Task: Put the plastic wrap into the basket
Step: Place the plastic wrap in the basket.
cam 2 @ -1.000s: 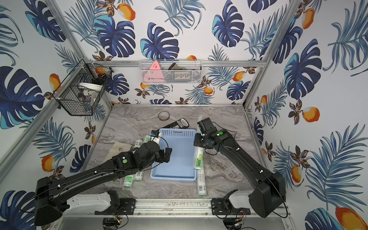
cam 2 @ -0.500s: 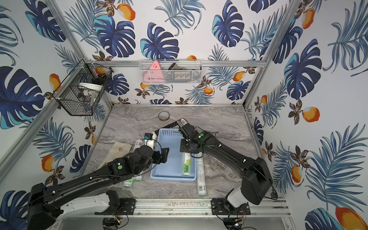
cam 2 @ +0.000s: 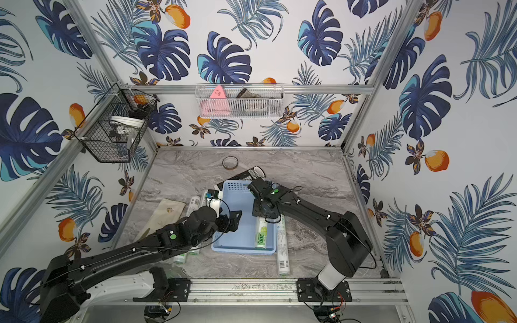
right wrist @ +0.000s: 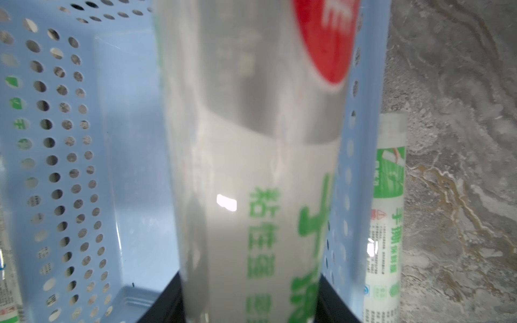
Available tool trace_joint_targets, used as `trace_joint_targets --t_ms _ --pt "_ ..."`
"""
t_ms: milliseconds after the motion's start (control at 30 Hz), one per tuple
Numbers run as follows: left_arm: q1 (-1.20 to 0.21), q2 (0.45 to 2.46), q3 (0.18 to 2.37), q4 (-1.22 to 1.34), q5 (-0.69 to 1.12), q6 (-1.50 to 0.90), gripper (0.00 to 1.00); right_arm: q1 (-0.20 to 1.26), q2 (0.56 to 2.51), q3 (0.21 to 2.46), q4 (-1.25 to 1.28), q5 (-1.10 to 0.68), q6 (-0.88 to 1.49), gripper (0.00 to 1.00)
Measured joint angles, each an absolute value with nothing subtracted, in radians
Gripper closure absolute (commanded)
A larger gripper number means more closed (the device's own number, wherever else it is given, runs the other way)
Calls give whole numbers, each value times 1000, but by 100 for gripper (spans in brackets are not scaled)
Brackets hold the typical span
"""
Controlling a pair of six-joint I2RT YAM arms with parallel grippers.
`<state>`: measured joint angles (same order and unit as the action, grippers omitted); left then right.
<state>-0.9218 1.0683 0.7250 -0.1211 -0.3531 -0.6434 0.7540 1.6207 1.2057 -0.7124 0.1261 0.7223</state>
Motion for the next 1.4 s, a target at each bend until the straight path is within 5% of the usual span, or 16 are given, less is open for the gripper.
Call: trace_joint_targets --t_ms 700,1100,1400 --pt "-921 1113 719 -154 -381 -707 1 754 1812 1268 -736 204 717 58" --pt "-921 1129 745 -173 -376 -707 1 754 1932 1309 -766 247 691 52" --pt "-921 1095 746 -183 -370 -707 1 757 1943 1317 -787 290 680 38"
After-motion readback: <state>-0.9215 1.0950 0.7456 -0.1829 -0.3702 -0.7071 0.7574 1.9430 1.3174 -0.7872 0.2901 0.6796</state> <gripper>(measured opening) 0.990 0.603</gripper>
